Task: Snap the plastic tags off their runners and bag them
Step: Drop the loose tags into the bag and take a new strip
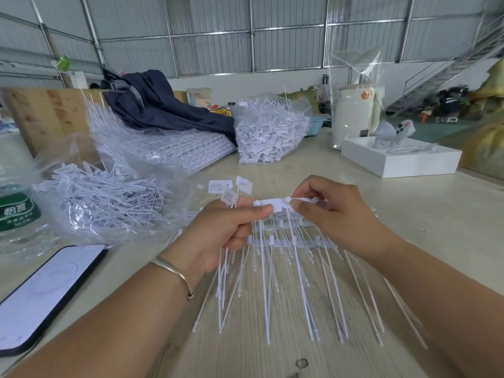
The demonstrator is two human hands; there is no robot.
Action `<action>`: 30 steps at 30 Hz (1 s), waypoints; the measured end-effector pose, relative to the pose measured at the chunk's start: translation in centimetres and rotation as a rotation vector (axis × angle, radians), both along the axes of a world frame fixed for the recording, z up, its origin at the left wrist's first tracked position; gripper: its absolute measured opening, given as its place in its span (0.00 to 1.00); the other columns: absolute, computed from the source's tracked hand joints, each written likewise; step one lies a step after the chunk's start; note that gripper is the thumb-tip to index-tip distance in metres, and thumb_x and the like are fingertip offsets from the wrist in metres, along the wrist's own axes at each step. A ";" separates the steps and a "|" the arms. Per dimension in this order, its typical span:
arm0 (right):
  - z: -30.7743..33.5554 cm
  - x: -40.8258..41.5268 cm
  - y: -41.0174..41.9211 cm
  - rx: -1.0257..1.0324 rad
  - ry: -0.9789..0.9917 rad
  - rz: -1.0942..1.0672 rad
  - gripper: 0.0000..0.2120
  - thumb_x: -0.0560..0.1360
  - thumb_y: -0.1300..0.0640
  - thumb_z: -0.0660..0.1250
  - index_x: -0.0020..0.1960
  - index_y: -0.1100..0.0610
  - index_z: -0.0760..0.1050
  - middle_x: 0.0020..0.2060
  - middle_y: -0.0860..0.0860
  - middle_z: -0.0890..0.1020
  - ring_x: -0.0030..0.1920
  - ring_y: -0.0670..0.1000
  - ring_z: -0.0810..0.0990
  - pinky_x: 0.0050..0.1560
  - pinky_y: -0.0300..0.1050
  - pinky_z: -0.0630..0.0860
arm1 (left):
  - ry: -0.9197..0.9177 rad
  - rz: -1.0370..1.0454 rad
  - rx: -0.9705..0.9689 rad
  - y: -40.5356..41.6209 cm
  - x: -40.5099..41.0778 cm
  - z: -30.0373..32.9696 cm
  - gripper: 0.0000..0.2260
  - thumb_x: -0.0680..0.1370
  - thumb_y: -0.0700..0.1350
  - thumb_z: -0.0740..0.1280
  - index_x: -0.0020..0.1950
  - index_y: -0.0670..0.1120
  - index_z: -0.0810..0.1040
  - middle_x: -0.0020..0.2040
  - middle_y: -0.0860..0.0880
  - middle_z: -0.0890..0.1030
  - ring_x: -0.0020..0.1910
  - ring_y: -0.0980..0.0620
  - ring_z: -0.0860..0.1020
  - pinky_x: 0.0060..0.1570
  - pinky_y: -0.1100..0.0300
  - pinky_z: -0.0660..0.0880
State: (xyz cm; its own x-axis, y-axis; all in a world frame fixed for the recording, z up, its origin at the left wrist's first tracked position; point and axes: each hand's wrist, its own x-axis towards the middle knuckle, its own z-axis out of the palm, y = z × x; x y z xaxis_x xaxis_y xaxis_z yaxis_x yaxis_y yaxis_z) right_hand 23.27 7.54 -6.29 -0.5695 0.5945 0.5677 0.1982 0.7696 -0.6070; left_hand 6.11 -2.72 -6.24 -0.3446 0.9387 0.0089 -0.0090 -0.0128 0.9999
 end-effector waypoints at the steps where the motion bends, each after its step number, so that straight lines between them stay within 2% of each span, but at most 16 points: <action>1: 0.0 0.1 0.2 -0.011 -0.011 -0.023 0.09 0.75 0.50 0.68 0.41 0.54 0.77 0.32 0.55 0.76 0.31 0.43 0.70 0.51 0.46 0.63 | -0.010 -0.005 0.004 0.0 0.0 0.1 0.06 0.61 0.47 0.78 0.32 0.48 0.82 0.24 0.55 0.60 0.20 0.58 0.55 0.17 0.67 0.54; 4: 0.1 0.4 0.8 -0.031 -0.044 -0.093 0.16 0.74 0.45 0.68 0.38 0.58 0.75 0.29 0.50 0.71 0.31 0.43 0.69 0.50 0.45 0.62 | -0.052 -0.035 -0.016 -0.1 -0.3 0.2 0.09 0.63 0.47 0.77 0.27 0.49 0.79 0.25 0.54 0.58 0.21 0.57 0.54 0.18 0.67 0.53; 7: 0.2 0.6 1.2 -0.043 -0.073 -0.155 0.21 0.72 0.39 0.68 0.34 0.57 0.70 0.27 0.46 0.69 0.30 0.44 0.68 0.43 0.44 0.64 | -0.126 -0.059 -0.028 -0.1 -0.6 0.1 0.12 0.64 0.46 0.76 0.29 0.51 0.74 0.26 0.54 0.58 0.22 0.58 0.53 0.18 0.67 0.52; 9: 0.1 0.6 1.3 -0.034 -0.087 -0.183 0.23 0.70 0.37 0.68 0.34 0.56 0.69 0.28 0.47 0.70 0.32 0.47 0.69 0.37 0.44 0.65 | -0.121 -0.055 -0.039 -0.2 -0.5 0.1 0.12 0.65 0.45 0.76 0.28 0.51 0.74 0.26 0.55 0.59 0.22 0.58 0.54 0.17 0.68 0.53; 15: -0.1 0.4 0.8 0.038 0.011 -0.137 0.22 0.69 0.38 0.70 0.31 0.55 0.69 0.25 0.45 0.68 0.28 0.43 0.67 0.30 0.37 0.61 | -0.141 -0.052 -0.064 -0.2 -0.4 0.0 0.13 0.67 0.46 0.75 0.34 0.50 0.70 0.26 0.55 0.59 0.21 0.59 0.55 0.17 0.68 0.53; 18: -0.1 0.3 0.6 -0.003 0.058 -0.056 0.22 0.70 0.40 0.71 0.30 0.54 0.67 0.24 0.44 0.66 0.26 0.43 0.65 0.29 0.35 0.61 | -0.199 -0.090 -0.050 -0.3 -0.4 0.0 0.11 0.66 0.46 0.75 0.34 0.49 0.72 0.26 0.55 0.58 0.20 0.59 0.55 0.16 0.69 0.53; 21: 0.0 0.3 0.6 -0.129 0.116 0.056 0.23 0.68 0.43 0.73 0.32 0.61 0.70 0.25 0.46 0.68 0.27 0.42 0.65 0.29 0.31 0.61 | -0.237 -0.166 -0.050 -0.3 -0.1 0.0 0.09 0.66 0.47 0.75 0.29 0.50 0.76 0.25 0.55 0.59 0.20 0.60 0.55 0.16 0.69 0.53; 25: 0.4 0.3 0.1 -0.263 0.184 0.199 0.23 0.65 0.42 0.73 0.33 0.62 0.73 0.27 0.50 0.67 0.27 0.44 0.63 0.28 0.32 0.62 | -0.282 -0.306 -0.053 -0.4 0.7 -0.3 0.10 0.72 0.48 0.70 0.30 0.51 0.79 0.25 0.56 0.59 0.20 0.60 0.56 0.17 0.70 0.53; 28: 0.4 0.3 -0.3 -0.271 0.169 0.260 0.21 0.66 0.45 0.72 0.35 0.64 0.75 0.29 0.52 0.70 0.30 0.44 0.67 0.33 0.32 0.64 | -0.286 -0.375 -0.061 -0.4 1.4 -0.4 0.11 0.72 0.50 0.71 0.30 0.51 0.81 0.26 0.56 0.59 0.20 0.61 0.57 0.18 0.70 0.53; 30: 0.4 0.2 -0.5 -0.293 0.158 0.298 0.19 0.67 0.46 0.71 0.36 0.63 0.76 0.31 0.52 0.73 0.33 0.44 0.70 0.37 0.33 0.67 | -0.319 -0.400 -0.044 -0.4 1.7 -0.4 0.08 0.69 0.51 0.74 0.31 0.51 0.79 0.27 0.56 0.59 0.21 0.61 0.57 0.18 0.70 0.55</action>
